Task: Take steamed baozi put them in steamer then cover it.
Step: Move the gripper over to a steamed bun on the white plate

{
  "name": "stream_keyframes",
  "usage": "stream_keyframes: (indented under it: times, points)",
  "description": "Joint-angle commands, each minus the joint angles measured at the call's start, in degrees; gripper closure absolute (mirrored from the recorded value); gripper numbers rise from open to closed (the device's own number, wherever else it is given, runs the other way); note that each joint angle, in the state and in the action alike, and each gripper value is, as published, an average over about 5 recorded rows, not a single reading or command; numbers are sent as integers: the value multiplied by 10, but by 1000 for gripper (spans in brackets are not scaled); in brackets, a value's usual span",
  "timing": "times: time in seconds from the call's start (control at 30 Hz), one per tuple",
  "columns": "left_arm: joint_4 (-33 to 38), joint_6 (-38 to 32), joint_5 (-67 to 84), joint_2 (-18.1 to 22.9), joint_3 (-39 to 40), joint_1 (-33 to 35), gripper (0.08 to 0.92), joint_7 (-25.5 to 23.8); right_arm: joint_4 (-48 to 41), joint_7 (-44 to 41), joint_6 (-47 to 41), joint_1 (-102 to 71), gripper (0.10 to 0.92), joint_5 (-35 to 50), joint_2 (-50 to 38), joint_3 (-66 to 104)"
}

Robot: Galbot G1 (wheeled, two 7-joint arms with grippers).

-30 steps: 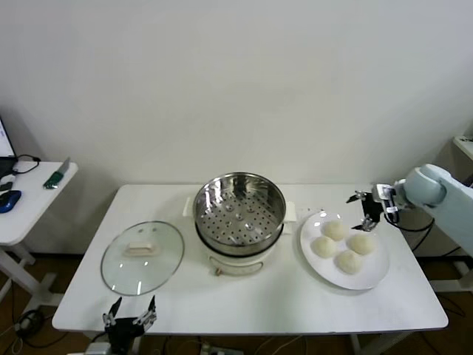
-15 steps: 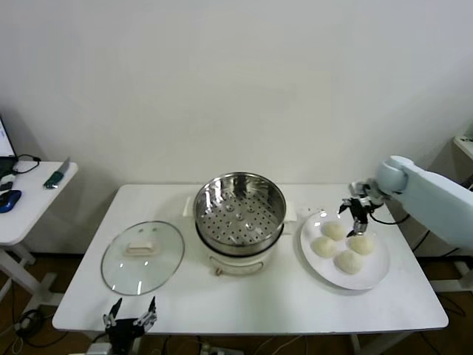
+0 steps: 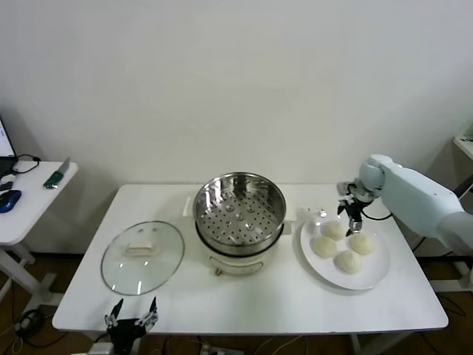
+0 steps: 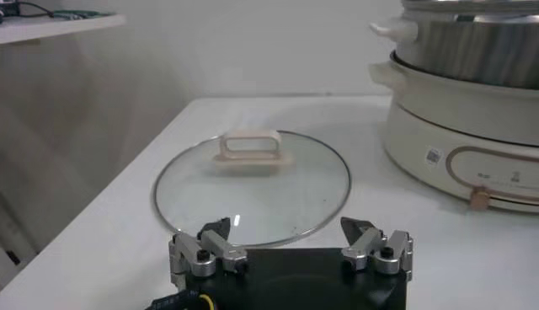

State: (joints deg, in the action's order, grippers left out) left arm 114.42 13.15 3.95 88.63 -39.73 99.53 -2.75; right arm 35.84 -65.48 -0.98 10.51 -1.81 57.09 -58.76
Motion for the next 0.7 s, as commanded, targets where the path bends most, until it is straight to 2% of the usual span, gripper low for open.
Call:
stream_keyframes:
  times: [0.03, 0.4, 0.6, 0.7]
  points:
    - [-2, 0, 0, 0, 0, -1, 177, 0, -50, -3, 1, -5, 203, -11, 30, 6]
    - [-3, 1, 0, -1, -1, 0, 177, 1, -83, -3, 11, -24, 260, -33, 59, 41]
    - [-4, 1, 0, 0, 0, -1, 177, 2, -96, -3, 23, -24, 371, -59, 66, 53]
    - [-4, 1, 0, 0, 0, -1, 177, 3, -90, -6, 24, -23, 402, -57, 62, 52]
